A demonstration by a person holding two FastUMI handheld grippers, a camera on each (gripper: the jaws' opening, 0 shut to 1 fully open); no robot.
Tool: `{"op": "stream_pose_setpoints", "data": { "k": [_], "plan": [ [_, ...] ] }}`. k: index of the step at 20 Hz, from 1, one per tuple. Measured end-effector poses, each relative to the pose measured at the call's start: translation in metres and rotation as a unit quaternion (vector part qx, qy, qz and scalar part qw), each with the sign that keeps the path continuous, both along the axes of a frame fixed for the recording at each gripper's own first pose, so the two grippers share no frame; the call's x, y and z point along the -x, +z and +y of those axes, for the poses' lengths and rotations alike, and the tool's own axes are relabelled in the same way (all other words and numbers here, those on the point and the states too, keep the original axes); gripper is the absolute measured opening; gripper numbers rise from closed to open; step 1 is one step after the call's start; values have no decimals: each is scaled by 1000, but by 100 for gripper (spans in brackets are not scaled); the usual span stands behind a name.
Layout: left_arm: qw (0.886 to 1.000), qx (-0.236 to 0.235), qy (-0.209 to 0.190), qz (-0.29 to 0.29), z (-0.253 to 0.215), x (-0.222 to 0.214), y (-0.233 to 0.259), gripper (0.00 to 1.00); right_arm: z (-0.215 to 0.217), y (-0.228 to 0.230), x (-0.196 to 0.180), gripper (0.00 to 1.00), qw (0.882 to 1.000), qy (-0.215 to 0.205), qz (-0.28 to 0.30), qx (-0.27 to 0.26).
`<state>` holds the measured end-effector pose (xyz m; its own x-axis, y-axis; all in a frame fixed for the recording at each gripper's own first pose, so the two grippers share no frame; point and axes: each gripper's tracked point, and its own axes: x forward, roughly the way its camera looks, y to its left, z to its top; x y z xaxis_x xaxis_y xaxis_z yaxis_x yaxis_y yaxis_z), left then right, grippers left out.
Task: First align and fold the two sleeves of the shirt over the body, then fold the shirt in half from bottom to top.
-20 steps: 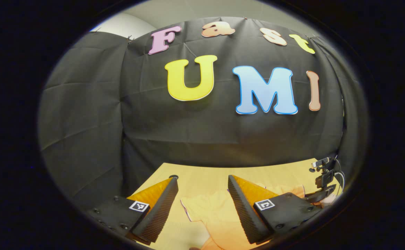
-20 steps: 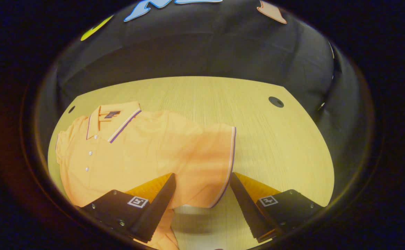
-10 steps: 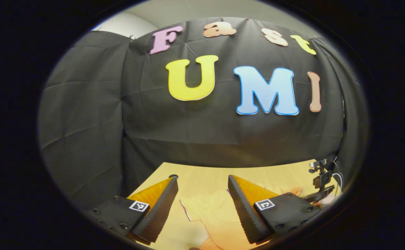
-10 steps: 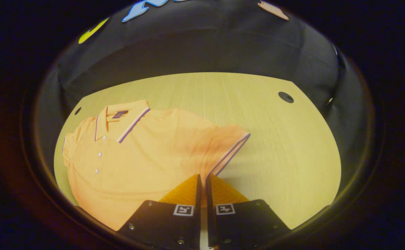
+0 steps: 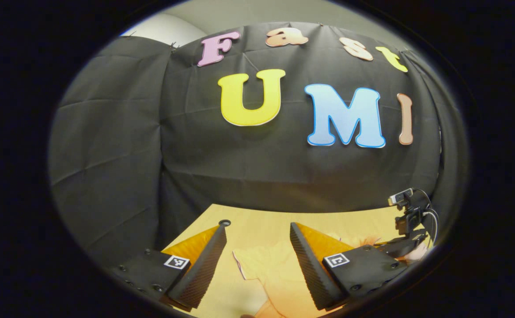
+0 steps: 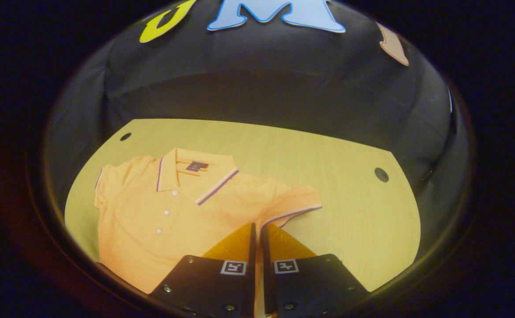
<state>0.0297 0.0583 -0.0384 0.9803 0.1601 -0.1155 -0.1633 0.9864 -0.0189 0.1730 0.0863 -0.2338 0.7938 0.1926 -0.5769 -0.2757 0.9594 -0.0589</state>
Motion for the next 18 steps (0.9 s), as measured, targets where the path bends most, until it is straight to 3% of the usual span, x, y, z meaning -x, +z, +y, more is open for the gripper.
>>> {"op": "stream_pose_setpoints", "data": {
  "k": [7, 12, 15, 16, 18],
  "plan": [
    [1000, -2, 7, 4, 12, 9, -5, 95, 71, -11, 15, 8, 991, 117, 2, 66],
    [1000, -2, 7, 10, 18, 9, -13, 95, 80, -24, 19, 3, 992, 112, 35, 53],
    [1000, -1, 5, 17, 21, 7, -21, 95, 76, -16, 17, 22, 994, 99, 29, 44],
    [1000, 1, 4, 18, 22, 5, -25, 95, 73, -15, 14, 43, 994, 94, 27, 42],
    [1000, 2, 2, 22, 23, 1, -32, 95, 69, -7, 13, 44, 995, 86, 21, 38]
  ]
}}
